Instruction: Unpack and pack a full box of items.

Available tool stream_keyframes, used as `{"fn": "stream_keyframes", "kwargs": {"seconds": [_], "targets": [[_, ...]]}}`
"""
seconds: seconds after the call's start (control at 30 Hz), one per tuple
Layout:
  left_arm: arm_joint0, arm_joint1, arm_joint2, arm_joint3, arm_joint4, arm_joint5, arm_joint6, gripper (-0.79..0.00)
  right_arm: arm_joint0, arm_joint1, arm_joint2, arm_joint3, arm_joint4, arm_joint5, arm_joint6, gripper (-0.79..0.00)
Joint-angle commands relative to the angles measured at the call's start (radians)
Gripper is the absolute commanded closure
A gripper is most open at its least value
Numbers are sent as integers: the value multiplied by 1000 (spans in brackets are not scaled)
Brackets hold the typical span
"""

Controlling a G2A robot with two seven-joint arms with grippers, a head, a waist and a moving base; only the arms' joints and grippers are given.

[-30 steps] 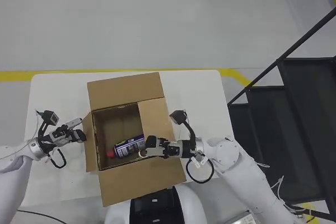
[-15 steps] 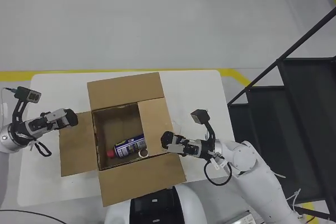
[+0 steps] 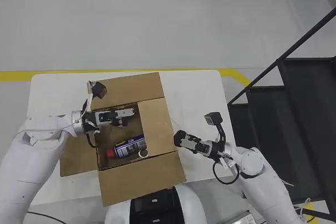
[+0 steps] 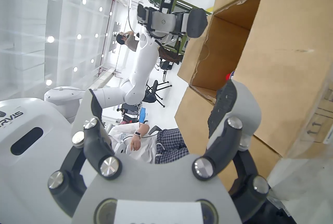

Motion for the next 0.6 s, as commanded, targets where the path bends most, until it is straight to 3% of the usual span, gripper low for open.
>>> {"fn": "stream_keyframes", "kwargs": {"seconds": [0.0,0.23,0.43,0.57], "targets": [[-45,-20,75,64,31,-22,41,-785,-7,2,7,4,5,-3,1,-785],[-135,-80,231,240,85,-63,89,-785,-12,7,7,2,14,-11,14,-785],[-169,-118,285,335,68,-130,137,-785,-16,12,-2,-31,10,-13,37,-785],[-189,-139,290,343,-7,-208,125,-785,-20,15,-14,-59,12,-13,54,-785]]}}
